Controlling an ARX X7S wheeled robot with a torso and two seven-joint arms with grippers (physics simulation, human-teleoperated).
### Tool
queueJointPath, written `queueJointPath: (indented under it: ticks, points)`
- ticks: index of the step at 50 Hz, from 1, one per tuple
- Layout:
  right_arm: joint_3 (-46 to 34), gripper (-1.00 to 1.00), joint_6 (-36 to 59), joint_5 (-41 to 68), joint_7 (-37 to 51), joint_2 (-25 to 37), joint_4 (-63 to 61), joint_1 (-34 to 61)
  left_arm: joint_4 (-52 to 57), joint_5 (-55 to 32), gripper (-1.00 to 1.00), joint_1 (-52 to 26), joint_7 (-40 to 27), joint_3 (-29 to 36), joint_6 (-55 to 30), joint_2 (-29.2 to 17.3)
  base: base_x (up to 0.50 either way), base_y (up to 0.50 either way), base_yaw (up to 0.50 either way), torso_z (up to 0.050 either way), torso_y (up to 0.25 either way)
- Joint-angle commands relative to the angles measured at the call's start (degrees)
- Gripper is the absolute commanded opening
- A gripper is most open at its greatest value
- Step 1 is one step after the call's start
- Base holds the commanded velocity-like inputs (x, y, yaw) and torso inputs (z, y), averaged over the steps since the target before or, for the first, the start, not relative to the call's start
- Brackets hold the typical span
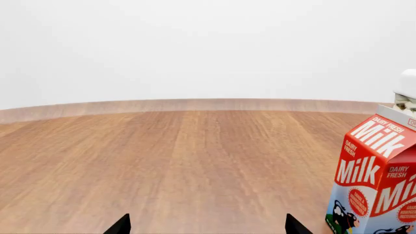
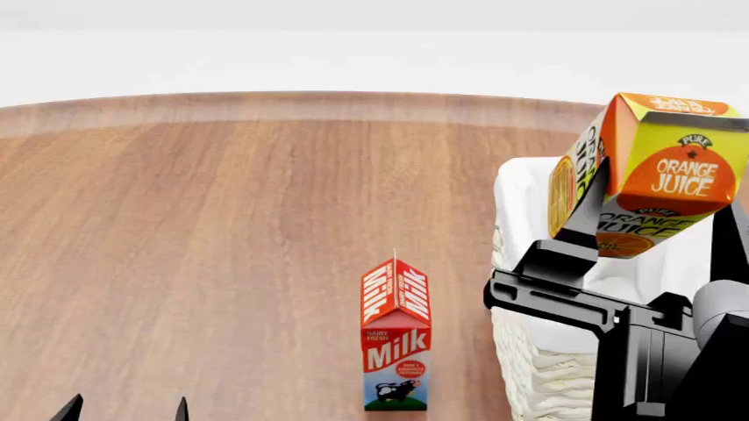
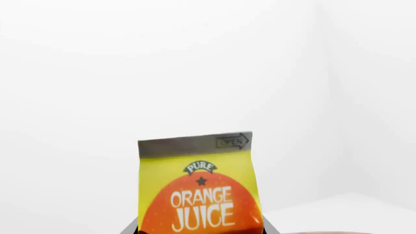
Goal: Pick up the orange juice, and put it in the basket.
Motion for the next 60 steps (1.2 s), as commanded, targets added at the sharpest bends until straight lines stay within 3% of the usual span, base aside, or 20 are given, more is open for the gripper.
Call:
queueJointPath:
  ticks: [1, 27, 60]
  points:
    - [-1.37, -1.00, 1.57, -3.64, -0.53, -0.44, 2.77, 3.24, -0.02, -0.09, 1.00, -0.04, -0.11, 0.14, 0.05, -0.09, 0.00, 0.00, 0.00, 0.000, 0.000]
    - [-9.04, -1.00, 1.98, -10.66, -3.67, -3.44, 22.13, 12.42, -0.05, -0.30, 1.00, -0.14, -0.36, 0.44, 0.17, -0.29, 0.00, 0.00, 0.00, 0.000, 0.001]
    - [-7.39, -1.00, 4.55, -9.89, -2.95, -4.86, 32.07, 18.71, -0.10, -0.55, 1.00, -0.25, -0.66, 0.82, 0.32, -0.54, 0.00, 0.00, 0.00, 0.000, 0.001]
